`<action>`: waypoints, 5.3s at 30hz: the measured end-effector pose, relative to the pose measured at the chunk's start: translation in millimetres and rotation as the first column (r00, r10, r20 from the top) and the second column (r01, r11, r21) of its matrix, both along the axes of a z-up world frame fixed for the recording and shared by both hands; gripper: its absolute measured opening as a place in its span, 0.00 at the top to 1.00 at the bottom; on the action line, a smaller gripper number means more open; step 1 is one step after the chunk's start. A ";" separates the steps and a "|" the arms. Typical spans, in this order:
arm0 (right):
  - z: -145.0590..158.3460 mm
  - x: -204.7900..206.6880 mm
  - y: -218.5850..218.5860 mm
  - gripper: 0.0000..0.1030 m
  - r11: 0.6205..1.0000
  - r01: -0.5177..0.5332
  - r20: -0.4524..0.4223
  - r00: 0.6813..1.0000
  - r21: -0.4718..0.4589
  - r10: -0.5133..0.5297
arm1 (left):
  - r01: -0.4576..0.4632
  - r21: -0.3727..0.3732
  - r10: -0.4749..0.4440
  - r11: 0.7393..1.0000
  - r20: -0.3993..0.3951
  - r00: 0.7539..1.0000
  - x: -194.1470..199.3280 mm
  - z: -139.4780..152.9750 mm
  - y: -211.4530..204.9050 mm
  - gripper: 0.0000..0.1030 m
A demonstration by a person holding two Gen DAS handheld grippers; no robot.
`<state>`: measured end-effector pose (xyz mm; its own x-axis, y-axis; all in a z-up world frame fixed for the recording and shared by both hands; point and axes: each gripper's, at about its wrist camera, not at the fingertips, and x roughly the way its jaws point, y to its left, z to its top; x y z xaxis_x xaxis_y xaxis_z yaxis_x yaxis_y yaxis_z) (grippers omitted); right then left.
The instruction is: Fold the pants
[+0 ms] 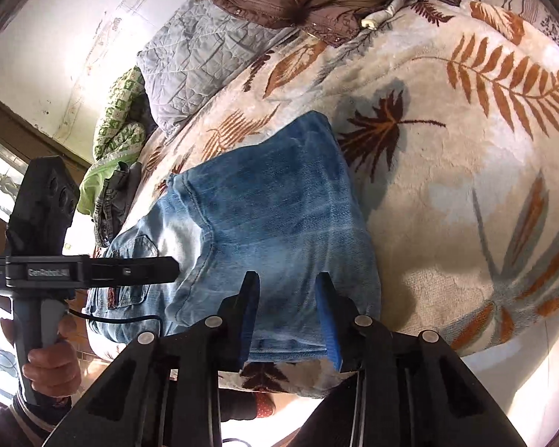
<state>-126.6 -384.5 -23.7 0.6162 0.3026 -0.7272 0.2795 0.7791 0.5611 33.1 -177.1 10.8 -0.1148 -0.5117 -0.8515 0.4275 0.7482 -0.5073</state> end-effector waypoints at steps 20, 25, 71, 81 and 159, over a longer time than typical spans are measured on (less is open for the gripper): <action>42.4 51.4 73.0 0.44 0.970 -0.119 0.055 0.989 -0.213 0.134 | -0.288 -0.199 0.301 0.937 0.038 0.953 6.2 36.8 169.2 0.20; 36.9 59.7 9.0 0.43 0.983 -0.047 0.026 0.998 -0.176 0.052 | -0.052 -0.003 0.052 0.999 0.129 0.990 -26.7 5.2 57.1 0.21; -25.2 71.5 435.3 0.13 0.240 -0.475 -0.132 0.624 -0.846 0.770 | -0.536 -0.183 0.521 0.824 -0.126 0.844 53.0 -50.6 339.3 0.20; 7.3 82.1 408.1 0.62 0.406 -0.448 -0.005 0.677 -0.796 0.736 | -0.501 -0.248 0.449 0.829 -0.238 0.861 67.2 -66.7 321.7 0.19; -18.9 12.9 54.8 0.49 0.931 0.016 0.160 0.984 0.366 -0.080 | 0.579 0.493 -0.742 0.650 0.246 0.624 45.0 -22.0 -98.4 0.30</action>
